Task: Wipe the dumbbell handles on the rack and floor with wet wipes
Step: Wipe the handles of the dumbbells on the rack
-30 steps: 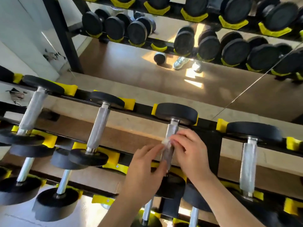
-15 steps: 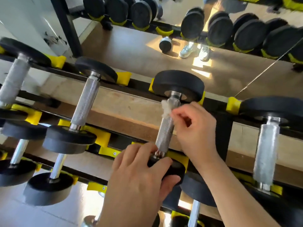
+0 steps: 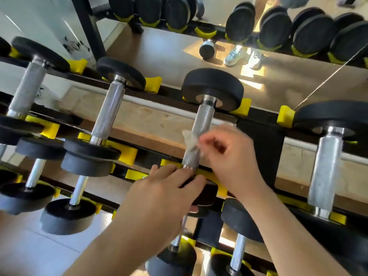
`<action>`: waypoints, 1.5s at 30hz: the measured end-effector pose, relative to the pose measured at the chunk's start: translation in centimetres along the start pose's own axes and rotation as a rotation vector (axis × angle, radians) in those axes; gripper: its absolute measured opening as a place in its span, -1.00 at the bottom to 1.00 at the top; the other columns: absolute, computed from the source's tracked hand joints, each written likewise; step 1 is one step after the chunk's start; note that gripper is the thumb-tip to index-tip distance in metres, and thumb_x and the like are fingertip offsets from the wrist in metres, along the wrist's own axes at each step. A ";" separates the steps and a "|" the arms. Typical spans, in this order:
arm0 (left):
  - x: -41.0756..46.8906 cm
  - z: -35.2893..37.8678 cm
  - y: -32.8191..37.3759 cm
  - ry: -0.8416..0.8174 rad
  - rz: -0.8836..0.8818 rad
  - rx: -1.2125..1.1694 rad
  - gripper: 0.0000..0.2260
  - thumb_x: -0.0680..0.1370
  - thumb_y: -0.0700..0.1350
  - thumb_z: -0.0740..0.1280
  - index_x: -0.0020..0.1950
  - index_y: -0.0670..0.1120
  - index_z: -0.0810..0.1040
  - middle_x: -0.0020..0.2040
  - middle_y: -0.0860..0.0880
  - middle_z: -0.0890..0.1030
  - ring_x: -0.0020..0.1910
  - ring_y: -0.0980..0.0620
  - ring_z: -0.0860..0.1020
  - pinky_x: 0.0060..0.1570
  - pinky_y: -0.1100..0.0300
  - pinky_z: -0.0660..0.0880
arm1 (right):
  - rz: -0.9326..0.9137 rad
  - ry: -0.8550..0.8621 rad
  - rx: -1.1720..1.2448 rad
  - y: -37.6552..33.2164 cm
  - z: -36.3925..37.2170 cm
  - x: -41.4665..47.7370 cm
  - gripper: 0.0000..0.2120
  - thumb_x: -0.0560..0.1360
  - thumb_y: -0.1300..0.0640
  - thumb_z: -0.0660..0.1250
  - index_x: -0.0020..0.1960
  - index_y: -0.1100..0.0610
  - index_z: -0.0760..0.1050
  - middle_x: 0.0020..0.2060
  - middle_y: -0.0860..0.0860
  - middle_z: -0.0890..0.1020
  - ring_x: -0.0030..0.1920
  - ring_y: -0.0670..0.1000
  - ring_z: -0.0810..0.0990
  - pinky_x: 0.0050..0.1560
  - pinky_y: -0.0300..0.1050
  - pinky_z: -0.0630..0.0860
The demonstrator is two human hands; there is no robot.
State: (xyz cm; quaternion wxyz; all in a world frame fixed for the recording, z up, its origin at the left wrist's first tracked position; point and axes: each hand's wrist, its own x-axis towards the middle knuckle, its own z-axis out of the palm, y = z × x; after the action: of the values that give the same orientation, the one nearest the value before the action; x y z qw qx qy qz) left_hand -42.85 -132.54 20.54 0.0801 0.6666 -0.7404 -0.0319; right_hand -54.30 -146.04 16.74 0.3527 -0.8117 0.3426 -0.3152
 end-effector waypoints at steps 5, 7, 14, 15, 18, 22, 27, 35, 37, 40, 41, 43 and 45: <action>0.0 -0.6 -1.3 0.030 0.038 -0.129 -0.61 0.33 -0.04 0.47 0.15 0.03 0.61 0.05 0.07 0.68 -0.02 -0.05 0.67 -0.23 -0.01 0.65 | 0.008 0.082 -0.019 0.2 0.3 0.9 -0.91 0.47 0.27 0.41 -0.07 0.12 0.62 -0.16 -0.09 0.56 -0.20 -0.13 0.56 -0.17 -0.25 0.54; 0.0 -0.7 -1.5 0.010 0.032 -0.165 -0.60 0.31 -0.02 0.45 0.15 0.08 0.56 0.03 0.11 0.67 -0.02 -0.01 0.66 -0.26 0.04 0.65 | 0.050 -0.029 -0.027 -0.5 0.7 -1.4 -0.87 0.42 0.31 0.44 -0.12 0.10 0.64 -0.21 -0.10 0.58 -0.20 -0.15 0.55 -0.15 -0.33 0.50; 0.3 -1.0 0.2 -0.096 -0.068 -0.107 -0.53 0.23 0.04 0.58 0.11 0.06 0.59 -0.02 0.10 0.65 -0.08 0.01 0.65 -0.40 0.13 0.60 | 0.119 0.179 0.052 0.5 0.9 1.0 -0.89 0.46 0.26 0.41 -0.14 0.06 0.57 -0.26 -0.08 0.58 -0.25 -0.11 0.58 -0.23 -0.18 0.56; 0.4 -0.9 0.5 -0.108 -0.075 -0.101 -0.55 0.25 0.06 0.56 0.11 0.08 0.57 -0.03 0.12 0.64 -0.08 0.02 0.63 -0.40 0.16 0.58 | 0.162 0.117 0.075 0.2 0.9 -0.1 -0.86 0.45 0.27 0.42 -0.17 0.04 0.56 -0.28 -0.11 0.59 -0.25 -0.12 0.58 -0.22 -0.22 0.55; 0.4 -0.3 0.7 -0.072 -0.134 -0.152 -0.61 0.31 0.13 0.47 0.11 0.16 0.53 0.00 0.19 0.59 -0.05 0.07 0.58 -0.21 0.29 0.47 | 0.220 0.017 0.165 -0.3 0.8 -2.1 -0.82 0.44 0.29 0.44 -0.19 0.02 0.56 -0.29 -0.13 0.60 -0.26 -0.13 0.60 -0.21 -0.23 0.55; -0.2 1.2 2.0 0.043 -0.297 -0.292 -0.65 0.43 0.27 0.22 0.14 0.19 0.51 0.13 0.19 0.52 0.13 0.19 0.42 0.19 0.40 0.17 | 0.218 0.245 0.126 0.7 0.3 1.2 -0.91 0.47 0.22 0.42 -0.09 0.04 0.58 -0.26 -0.12 0.62 -0.28 -0.14 0.61 -0.23 -0.14 0.61; 0.5 2.3 3.3 0.185 -0.444 -0.382 -0.72 0.49 0.21 0.21 0.10 0.14 0.53 0.17 0.17 0.49 0.16 0.15 0.44 0.20 0.12 0.45 | 0.247 -0.022 0.169 -0.7 0.4 -2.1 -0.78 0.43 0.27 0.46 -0.18 -0.05 0.58 -0.28 -0.18 0.59 -0.22 -0.16 0.60 -0.20 -0.29 0.55; 3.1 1.3 2.5 0.280 -0.504 -0.523 -0.48 0.48 0.09 0.26 0.44 0.19 0.27 0.21 0.32 0.38 0.17 0.39 0.36 0.09 0.61 0.26 | 0.168 0.131 0.036 0.0 0.1 0.5 -0.81 0.46 0.29 0.36 -0.10 0.01 0.61 -0.18 -0.22 0.54 -0.10 -0.17 0.55 -0.11 -0.35 0.51; 4.5 1.3 1.7 0.243 -0.474 -0.470 -0.52 0.52 0.02 0.29 0.45 0.09 0.32 0.18 0.26 0.39 0.09 0.30 0.40 -0.01 0.61 0.30 | 0.236 0.129 0.098 -0.2 0.1 0.2 -0.84 0.46 0.21 0.36 -0.11 -0.04 0.59 -0.14 -0.24 0.54 -0.05 -0.21 0.54 -0.07 -0.41 0.49; 4.8 1.8 0.6 0.193 -0.417 -0.323 -0.68 0.50 -0.15 0.33 0.25 0.01 0.56 0.06 0.17 0.50 -0.03 0.25 0.38 -0.20 0.53 0.31 | 0.279 0.146 0.116 -0.6 0.0 0.4 -0.96 0.43 0.04 0.41 -0.12 -0.05 0.57 -0.13 -0.17 0.58 -0.09 -0.20 0.56 -0.11 -0.39 0.52; 4.4 1.9 0.5 0.187 -0.407 -0.305 -0.71 0.49 -0.16 0.29 0.19 0.00 0.61 0.03 0.14 0.54 -0.05 0.24 0.38 -0.20 0.52 0.28 | 0.292 0.155 0.103 -0.6 0.0 0.6 -0.93 0.43 0.07 0.43 -0.11 -0.05 0.57 -0.13 -0.16 0.59 -0.11 -0.21 0.57 -0.11 -0.36 0.54; 3.3 2.3 0.5 0.192 -0.390 -0.322 -0.70 0.49 -0.10 0.20 0.09 0.03 0.67 0.04 0.14 0.56 -0.02 0.23 0.38 -0.17 0.52 0.27 | 0.304 0.188 0.102 -0.4 0.0 1.0 -0.82 0.43 0.17 0.45 -0.02 -0.04 0.55 -0.10 -0.14 0.60 -0.10 -0.19 0.60 -0.10 -0.25 0.60; 2.3 2.5 0.8 0.237 -0.420 -0.425 -0.67 0.53 -0.01 0.12 0.10 0.04 0.66 0.06 0.18 0.54 0.02 0.24 0.41 -0.14 0.49 0.33 | 0.293 0.269 0.103 -0.3 0.3 1.5 -0.74 0.43 0.20 0.46 0.06 -0.03 0.52 -0.03 -0.10 0.58 -0.06 -0.12 0.61 -0.07 -0.12 0.62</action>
State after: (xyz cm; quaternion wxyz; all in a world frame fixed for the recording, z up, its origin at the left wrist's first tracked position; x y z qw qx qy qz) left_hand -44.25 -134.84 18.36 0.2950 0.7721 -0.5490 -0.1237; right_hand -53.17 -146.99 17.21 0.3870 -0.6845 0.4845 -0.3833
